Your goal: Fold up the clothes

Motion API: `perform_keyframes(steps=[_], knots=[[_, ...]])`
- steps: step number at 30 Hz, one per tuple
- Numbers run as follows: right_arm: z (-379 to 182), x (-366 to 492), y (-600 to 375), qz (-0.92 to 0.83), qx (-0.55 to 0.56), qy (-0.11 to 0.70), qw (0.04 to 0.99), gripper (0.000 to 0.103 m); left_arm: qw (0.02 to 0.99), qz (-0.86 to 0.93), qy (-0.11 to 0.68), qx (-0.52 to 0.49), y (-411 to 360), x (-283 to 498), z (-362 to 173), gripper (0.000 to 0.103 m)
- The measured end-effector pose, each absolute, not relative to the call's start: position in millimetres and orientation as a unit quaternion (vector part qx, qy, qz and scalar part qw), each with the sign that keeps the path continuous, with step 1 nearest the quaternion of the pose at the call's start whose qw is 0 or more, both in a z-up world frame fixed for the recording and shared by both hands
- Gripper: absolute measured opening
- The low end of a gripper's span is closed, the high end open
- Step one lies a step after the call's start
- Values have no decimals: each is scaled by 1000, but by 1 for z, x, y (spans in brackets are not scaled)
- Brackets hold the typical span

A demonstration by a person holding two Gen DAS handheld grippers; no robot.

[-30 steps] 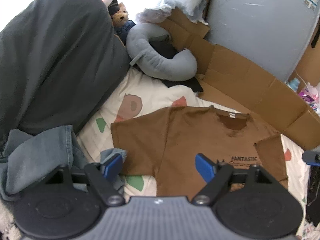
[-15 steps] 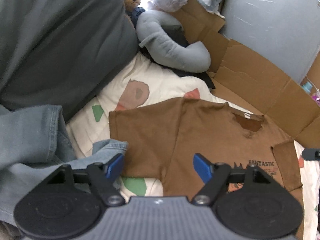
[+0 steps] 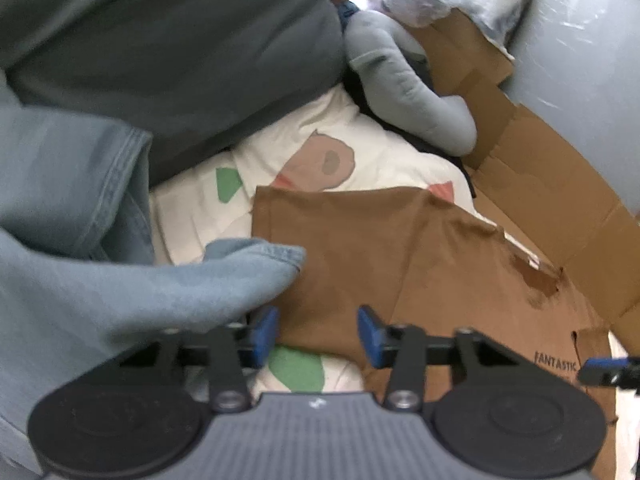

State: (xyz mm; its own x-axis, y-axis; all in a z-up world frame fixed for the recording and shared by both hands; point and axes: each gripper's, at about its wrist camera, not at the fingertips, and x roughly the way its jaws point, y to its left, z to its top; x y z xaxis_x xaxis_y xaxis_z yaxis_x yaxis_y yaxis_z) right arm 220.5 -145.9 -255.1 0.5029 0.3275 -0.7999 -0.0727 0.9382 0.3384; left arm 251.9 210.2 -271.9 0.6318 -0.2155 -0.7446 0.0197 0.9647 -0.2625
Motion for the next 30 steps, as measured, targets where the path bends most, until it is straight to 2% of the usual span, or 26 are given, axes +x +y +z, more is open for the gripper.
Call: perform_keyframes(steps=[7,12,17,21,23,27,30], knots=[[-292,221,-125,132,133,506,842,69,893,-56,425,-136,204,245,-309,40],[-303,221,-123,135,144,509,838,69,890,-42,426,-160,207,245,-329,52],[-313,221,-123,134,151,513,834,69,880,-31,414,-232,216,250,-347,54],[-317,222,-122,132,151,519,831,69,878,-32,398,-263,217,254,-355,70],[-318,222,-123,130,152,521,830,69,872,-26,405,-273,217,258,-360,71],[-320,221,-124,126,152,522,829,69,870,-32,400,-286,211,263,-363,90],[-322,220,-123,125,148,526,828,69,874,-28,388,-292,210,266,-367,94]])
